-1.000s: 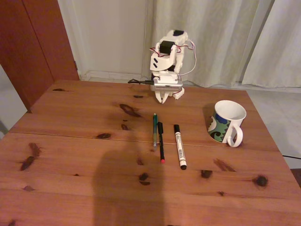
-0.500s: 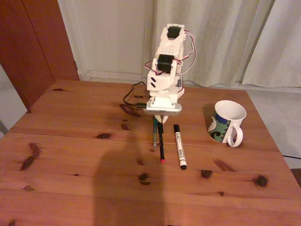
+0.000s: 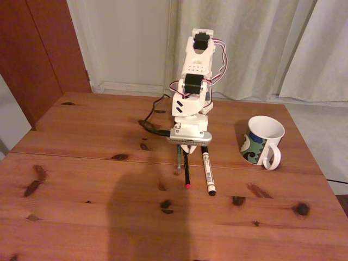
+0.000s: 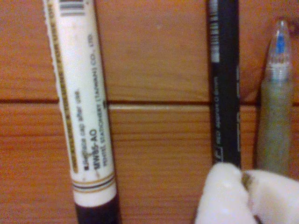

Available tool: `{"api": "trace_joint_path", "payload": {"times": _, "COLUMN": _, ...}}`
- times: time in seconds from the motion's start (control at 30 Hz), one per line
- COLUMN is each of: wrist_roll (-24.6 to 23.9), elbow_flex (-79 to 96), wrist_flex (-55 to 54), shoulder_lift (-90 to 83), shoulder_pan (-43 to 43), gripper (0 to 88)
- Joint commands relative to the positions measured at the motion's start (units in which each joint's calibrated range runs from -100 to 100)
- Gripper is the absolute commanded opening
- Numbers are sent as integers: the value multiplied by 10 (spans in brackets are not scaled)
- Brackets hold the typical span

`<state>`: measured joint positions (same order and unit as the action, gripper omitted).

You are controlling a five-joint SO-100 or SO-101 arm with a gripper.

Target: Clean up the desk and place the pens and markers into the cup

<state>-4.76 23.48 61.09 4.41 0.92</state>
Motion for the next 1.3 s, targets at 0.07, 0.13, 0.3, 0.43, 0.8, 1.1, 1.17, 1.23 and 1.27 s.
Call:
{"api": "trace_joint_path", "payload": {"times": 0.07, "wrist_roll": 4, "elbow_flex": -23, "wrist_flex": -11, "shoulder_lift": -5, "shoulder_pan": 6, "gripper": 93}}
{"api": "trace_joint_path", "payload": {"times": 0.13, "wrist_roll": 5, "elbow_flex": -14, "wrist_flex": -11, "shoulder_lift": -5, "shoulder_pan": 7, "gripper": 98}}
{"api": "trace_joint_path", "payload": {"times": 0.3, "wrist_roll": 20, "elbow_flex": 8, "wrist_flex": -11, "shoulder_lift": -7, "shoulder_pan": 8, "gripper": 98}}
{"api": "trace_joint_path", "payload": {"times": 0.43, "wrist_roll": 31, "elbow_flex": 29, "wrist_flex": -11, "shoulder_lift": -12, "shoulder_pan": 8, "gripper": 98}}
{"api": "trace_joint_path", "payload": {"times": 0.8, "wrist_roll": 34, "elbow_flex": 37, "wrist_flex": -40, "shoulder_lift": -3, "shoulder_pan": 8, "gripper": 98}}
{"api": "trace_joint_path", "payload": {"times": 1.1, "wrist_roll": 34, "elbow_flex": 36, "wrist_flex": -78, "shoulder_lift": 37, "shoulder_pan": 6, "gripper": 98}}
{"api": "trace_joint_path", "payload": {"times": 1.17, "wrist_roll": 34, "elbow_flex": 36, "wrist_flex": -78, "shoulder_lift": 37, "shoulder_pan": 6, "gripper": 98}}
{"api": "trace_joint_path", "payload": {"times": 1.23, "wrist_roll": 34, "elbow_flex": 36, "wrist_flex": -79, "shoulder_lift": 37, "shoulder_pan": 7, "gripper": 98}}
{"api": "trace_joint_path", "payload": {"times": 1.27, "wrist_roll": 34, "elbow_flex": 36, "wrist_flex": -79, "shoulder_lift": 38, "shoulder_pan": 7, "gripper": 98}}
